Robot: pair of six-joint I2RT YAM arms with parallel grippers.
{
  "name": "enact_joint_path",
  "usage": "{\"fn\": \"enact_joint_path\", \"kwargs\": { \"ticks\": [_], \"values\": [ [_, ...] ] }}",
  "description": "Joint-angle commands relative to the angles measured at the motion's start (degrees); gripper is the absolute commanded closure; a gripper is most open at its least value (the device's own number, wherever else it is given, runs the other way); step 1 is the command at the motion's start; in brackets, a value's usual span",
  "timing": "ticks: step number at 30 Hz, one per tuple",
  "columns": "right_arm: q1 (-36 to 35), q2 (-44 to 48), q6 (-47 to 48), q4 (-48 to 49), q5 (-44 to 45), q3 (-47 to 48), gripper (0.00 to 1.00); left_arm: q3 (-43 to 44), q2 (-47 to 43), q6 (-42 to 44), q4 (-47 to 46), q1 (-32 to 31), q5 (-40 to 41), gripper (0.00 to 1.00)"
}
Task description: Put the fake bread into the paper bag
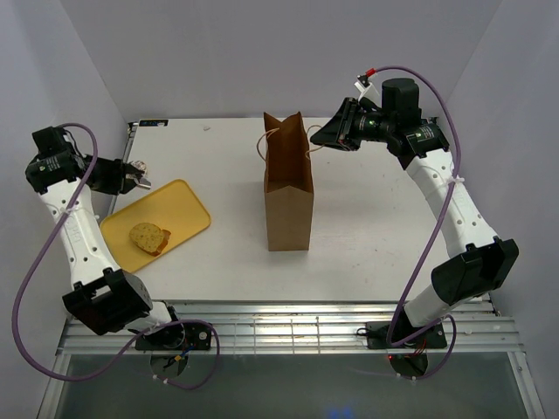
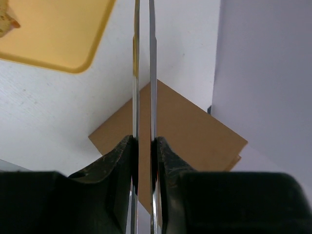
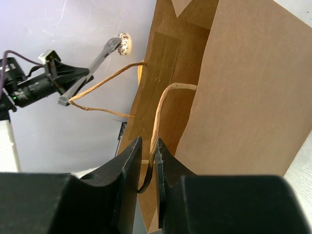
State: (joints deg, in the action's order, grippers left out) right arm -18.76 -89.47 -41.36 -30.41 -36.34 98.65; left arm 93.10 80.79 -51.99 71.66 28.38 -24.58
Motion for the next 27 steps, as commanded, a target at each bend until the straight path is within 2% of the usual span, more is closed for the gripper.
{"fn": "enact_joint_path", "kwargs": {
  "ticks": [1,4,7,11,16,22,27],
  "values": [
    [0.13,2.02,1.72,-0.43,1.0,0.49,0.77,4.19,-3.98,-1.97,0.94,0.1,-9.6,1.0],
    [0.22,1.41,2.51,-1.31,1.44,2.06,0.77,8.93,-3.8,-4.52,1.2,-1.39,-13.73,1.0],
    [0.13,0.7,2.78,-2.02,1.62,2.95,0.77,15.17,-2.49,-8.64,1.29,-5.69,-15.06,1.0],
    [0.13,0.44,2.96,-2.28,1.88,3.74,0.77,24.22,0.59,-15.67,0.5,-17.97,-11.99,1.0],
    [0.13,-0.35,3.48,-3.25,2.15,5.14,0.77,33.17,3.4,-24.37,-2.4,-28.71,-8.04,1.0],
    [0.22,-1.14,4.01,-4.3,2.5,7.17,0.77,35.92,4.28,-31.58,-5.91,-45.22,-1.71,1.0],
    [0.22,-1.49,4.1,-4.57,2.59,7.26,0.77,37.06,4.46,-35.55,-8.46,-55.79,5.57,1.0]
  ]
}}
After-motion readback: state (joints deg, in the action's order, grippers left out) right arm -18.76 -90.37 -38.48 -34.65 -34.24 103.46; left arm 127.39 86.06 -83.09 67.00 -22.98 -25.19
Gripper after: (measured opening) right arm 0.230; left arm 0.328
